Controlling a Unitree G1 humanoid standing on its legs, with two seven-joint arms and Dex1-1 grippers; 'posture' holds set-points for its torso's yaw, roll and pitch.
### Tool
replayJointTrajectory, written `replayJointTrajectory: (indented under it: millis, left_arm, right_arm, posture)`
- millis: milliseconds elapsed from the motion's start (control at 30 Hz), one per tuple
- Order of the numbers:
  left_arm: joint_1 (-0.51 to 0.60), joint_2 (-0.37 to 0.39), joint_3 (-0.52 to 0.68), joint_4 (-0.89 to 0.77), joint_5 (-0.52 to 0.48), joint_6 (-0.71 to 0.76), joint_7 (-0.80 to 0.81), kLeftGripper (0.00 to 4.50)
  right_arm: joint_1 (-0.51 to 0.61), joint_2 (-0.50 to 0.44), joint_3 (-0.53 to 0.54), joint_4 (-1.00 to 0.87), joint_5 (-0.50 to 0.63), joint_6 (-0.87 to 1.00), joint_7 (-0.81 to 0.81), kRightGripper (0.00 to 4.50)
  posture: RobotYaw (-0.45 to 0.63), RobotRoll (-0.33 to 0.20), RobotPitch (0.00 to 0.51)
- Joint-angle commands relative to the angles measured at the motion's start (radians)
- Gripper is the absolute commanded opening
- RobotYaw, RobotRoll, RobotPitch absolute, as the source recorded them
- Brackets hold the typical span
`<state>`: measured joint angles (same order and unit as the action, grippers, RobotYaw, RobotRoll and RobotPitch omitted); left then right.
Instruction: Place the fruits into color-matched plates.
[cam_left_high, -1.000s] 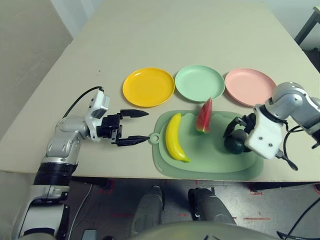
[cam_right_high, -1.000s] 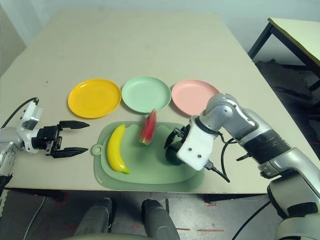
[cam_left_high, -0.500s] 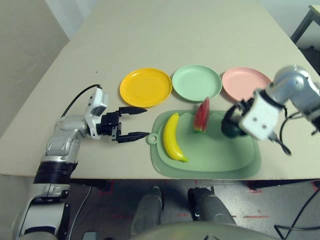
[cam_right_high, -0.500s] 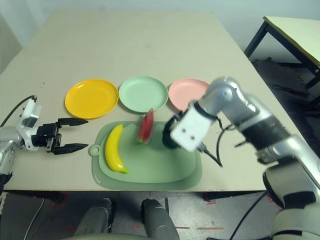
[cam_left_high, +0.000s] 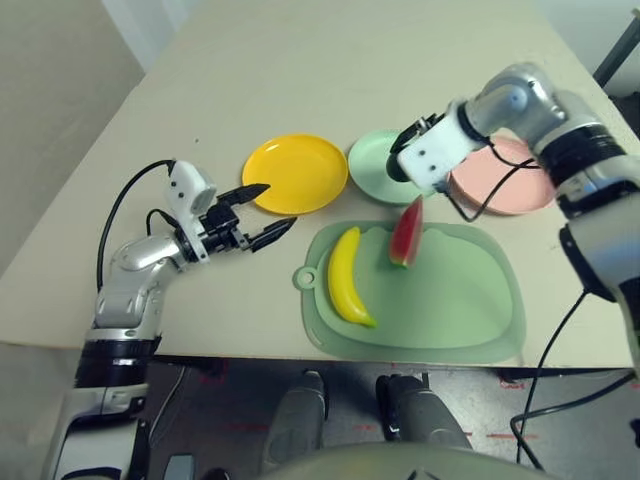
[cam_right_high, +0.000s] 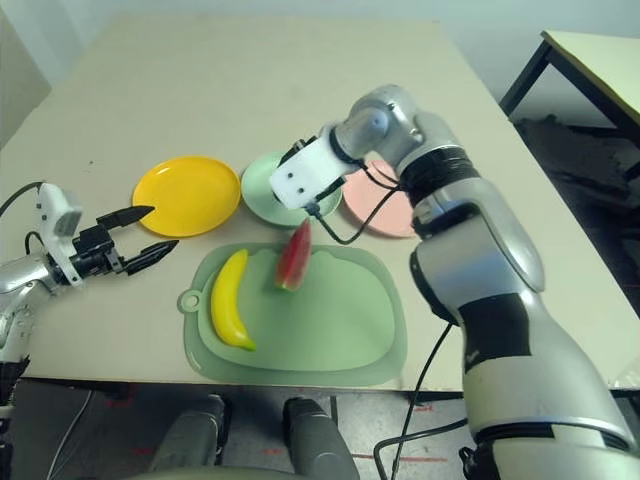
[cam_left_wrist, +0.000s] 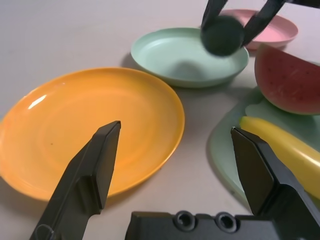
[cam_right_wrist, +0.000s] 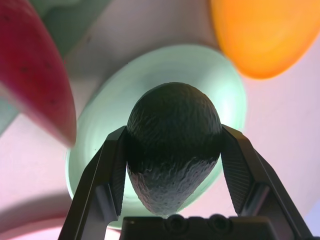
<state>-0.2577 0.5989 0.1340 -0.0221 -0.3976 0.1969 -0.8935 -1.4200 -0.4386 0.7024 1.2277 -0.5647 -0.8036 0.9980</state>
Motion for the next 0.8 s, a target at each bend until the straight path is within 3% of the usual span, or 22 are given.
replayJointTrajectory:
  millis: [33, 100, 267, 567, 800]
  left_arm:
    - [0.017, 0.000, -0.014, -0.023, 0.011, 0.012, 0.011, 4.50]
    - [0.020, 0.003, -0.013, -0.026, 0.007, 0.012, 0.011, 4.50]
    - [0.029, 0.013, -0.014, -0.029, 0.011, 0.013, 0.004, 4.50]
    - [0.009, 0.024, -0.057, 0.017, -0.007, 0.016, -0.092, 4.50]
    - [0.021, 0.084, -0.058, 0.052, -0.097, -0.012, -0.371, 4.50]
  right_arm:
    - [-0.004, 0.010, 0.050, 0.045, -0.103, 0.004, -0.097, 2.94]
    - [0.001, 0.015, 0.062, 0.060, -0.135, -0.001, -0.126, 2.94]
    - [0.001, 0.015, 0.059, 0.079, -0.171, -0.004, -0.165, 4.41]
    - [-0.049, -0.022, 0.010, 0.069, -0.133, -0.055, -0.083, 4.46]
    - [-0.095, -0.086, -0.038, 0.010, -0.040, -0.206, 0.168, 4.46]
  posture:
    - [0.10, 0.000, 0.150]
    - [0.11, 0.000, 0.152]
    - [0.11, 0.000, 0.151]
    - [0.07, 0.000, 0.142]
    - [0.06, 0.000, 0.137]
